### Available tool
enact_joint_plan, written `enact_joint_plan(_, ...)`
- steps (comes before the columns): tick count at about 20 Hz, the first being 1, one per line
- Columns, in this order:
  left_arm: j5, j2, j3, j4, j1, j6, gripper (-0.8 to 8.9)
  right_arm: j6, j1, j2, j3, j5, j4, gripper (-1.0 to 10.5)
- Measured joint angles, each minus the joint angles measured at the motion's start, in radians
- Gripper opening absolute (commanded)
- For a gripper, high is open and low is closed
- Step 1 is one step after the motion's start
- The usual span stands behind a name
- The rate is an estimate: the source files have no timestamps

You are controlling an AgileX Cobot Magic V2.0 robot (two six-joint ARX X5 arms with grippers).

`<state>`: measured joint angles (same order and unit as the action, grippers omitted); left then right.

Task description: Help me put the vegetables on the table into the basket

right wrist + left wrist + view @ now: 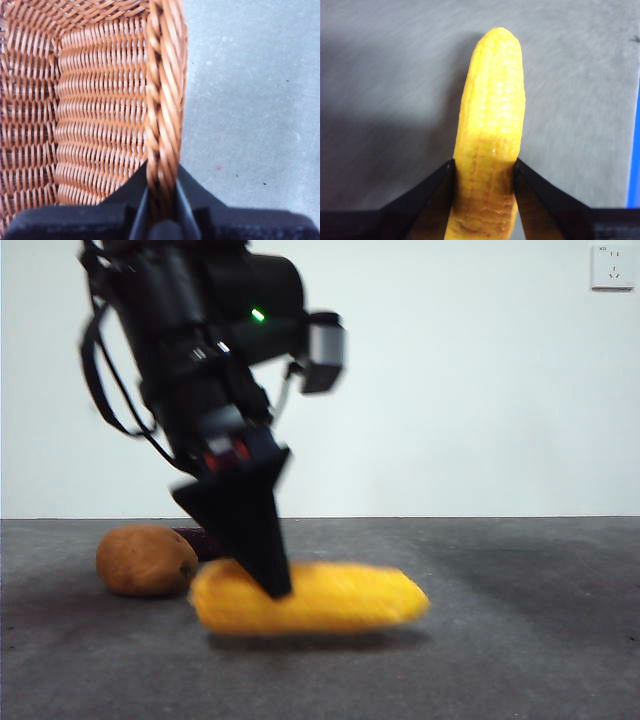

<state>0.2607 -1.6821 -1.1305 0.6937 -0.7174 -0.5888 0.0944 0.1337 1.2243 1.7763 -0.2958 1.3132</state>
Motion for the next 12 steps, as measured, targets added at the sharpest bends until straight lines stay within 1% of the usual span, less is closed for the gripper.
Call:
enact_joint_plan(4, 0.023, 0.203, 0.000, 0.056, 0.094, 0.037, -0.06, -0.002, -0.036, 0.001, -0.150, -0.009, -0.092, -0.2)
enact_joint_plan(7, 0.023, 0.396, 0.000, 0.122, 0.146, 0.065, -0.06, -0.024, -0.051, 0.003, -0.326, -0.014, -0.195, -0.2)
enact_joint_plan(10, 0.025, 0.571, 0.000, 0.200, 0.154, 0.081, -0.06, -0.060, -0.051, 0.005, -0.486, -0.019, -0.317, -0.2)
enact_joint_plan(12, 0.031, 0.668, 0.000, 0.228, 0.154, 0.097, -0.06, -0.092, -0.051, 0.005, -0.594, -0.049, -0.402, -0.2)
